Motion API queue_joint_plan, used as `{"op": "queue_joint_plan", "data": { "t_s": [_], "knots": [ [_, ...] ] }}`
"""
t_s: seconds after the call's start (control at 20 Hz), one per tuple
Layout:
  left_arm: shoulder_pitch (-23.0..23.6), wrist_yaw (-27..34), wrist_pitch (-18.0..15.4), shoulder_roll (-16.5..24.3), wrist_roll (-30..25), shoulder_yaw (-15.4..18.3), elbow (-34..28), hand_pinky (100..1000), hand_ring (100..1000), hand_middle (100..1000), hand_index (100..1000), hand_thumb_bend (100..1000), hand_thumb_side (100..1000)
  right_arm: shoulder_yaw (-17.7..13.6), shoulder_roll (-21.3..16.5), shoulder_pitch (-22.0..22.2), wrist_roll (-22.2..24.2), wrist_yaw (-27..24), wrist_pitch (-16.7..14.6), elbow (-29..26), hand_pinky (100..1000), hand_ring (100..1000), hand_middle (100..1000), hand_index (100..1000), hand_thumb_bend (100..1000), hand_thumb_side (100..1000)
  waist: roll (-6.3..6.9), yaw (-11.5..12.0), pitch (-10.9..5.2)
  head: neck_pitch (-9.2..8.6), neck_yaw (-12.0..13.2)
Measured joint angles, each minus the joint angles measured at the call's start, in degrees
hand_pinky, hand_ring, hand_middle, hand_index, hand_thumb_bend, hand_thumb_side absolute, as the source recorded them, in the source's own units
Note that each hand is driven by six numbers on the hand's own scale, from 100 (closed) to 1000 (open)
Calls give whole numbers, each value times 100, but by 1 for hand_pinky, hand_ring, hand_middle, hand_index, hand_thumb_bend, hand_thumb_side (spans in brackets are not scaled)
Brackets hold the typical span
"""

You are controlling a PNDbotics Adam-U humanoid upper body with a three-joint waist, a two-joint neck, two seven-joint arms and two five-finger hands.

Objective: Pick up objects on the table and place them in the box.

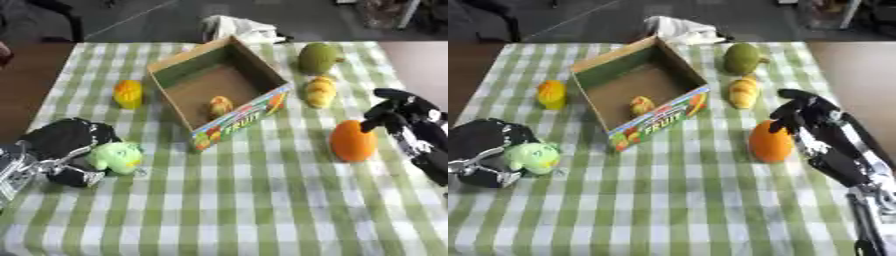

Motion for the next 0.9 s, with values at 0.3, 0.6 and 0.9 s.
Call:
{"op": "queue_joint_plan", "data": {
  "t_s": [0.3,0.6,0.9],
  "knots": [
    [-165,548,111,272,166,113,-752,544,420,413,649,100,256,0,0,0,-1,0,1,0,707,579,607,869,100,470,31,10,-2,-2,-21],
    [-879,1132,419,333,-113,149,-836,586,437,428,660,100,255,4,1,-2,9,-3,6,1,707,579,607,869,100,470,11,-70,-5,-49,-1],
    [-1707,1588,804,-75,-539,144,-122,592,447,439,669,100,254,44,20,-59,54,-51,2,1,707,578,607,869,100,470,-73,-233,77,-97,109]
  ]
}}
